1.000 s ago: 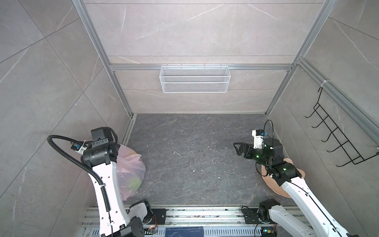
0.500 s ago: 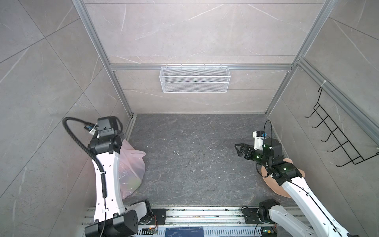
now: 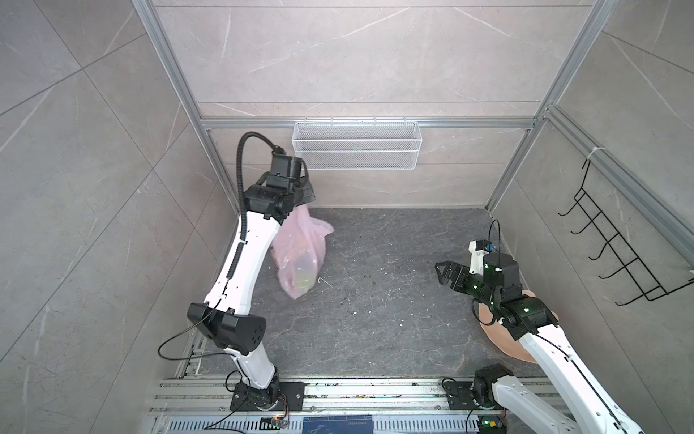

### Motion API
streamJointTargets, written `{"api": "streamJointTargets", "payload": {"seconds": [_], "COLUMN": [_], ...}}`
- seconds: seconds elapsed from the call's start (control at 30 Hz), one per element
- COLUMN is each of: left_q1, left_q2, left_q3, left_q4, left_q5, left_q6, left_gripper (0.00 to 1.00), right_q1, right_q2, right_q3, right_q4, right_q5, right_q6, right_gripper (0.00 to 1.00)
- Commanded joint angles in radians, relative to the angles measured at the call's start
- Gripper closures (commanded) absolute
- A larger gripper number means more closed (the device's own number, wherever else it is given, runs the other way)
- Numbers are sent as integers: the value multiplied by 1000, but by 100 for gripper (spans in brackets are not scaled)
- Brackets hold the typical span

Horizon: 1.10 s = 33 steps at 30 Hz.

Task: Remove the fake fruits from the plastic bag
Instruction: 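Carry the pink bag to table center with the left gripper while the right gripper approaches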

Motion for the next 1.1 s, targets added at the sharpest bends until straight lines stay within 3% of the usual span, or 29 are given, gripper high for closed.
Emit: {"api": "streamJointTargets", "payload": {"seconds": [0.0,0.27,0.43,0.63,0.77,0.9,0.97,1.07], "left_q1": [-81,-248,-321,-359,-360,-359,-358,-358], "left_q2": [45,176,205,155,69,-107,-196,-271], "left_q3": [102,116,105,5,-100,-311,-413,-511], "left_q4": [41,69,88,171,214,328,380,430], "left_q5": [89,279,324,405,419,339,300,286], "left_q6": [77,94,109,89,94,112,126,139], "left_gripper": [100,100,95,69,39,13,5,2], "right_q1": [4,4,4,36,97,150,175,217], "right_q2": [-22,31,77,123,154,187,216,268], "right_q3": [24,38,58,86,131,183,212,251], "right_q4": [-41,1,43,94,99,97,101,115], "right_q5": [28,-22,-78,-129,-103,-53,-26,10], "right_q6": [21,42,49,43,5,-26,-39,-48], "right_gripper": [3,3,4,6,6,6,6,6]}}
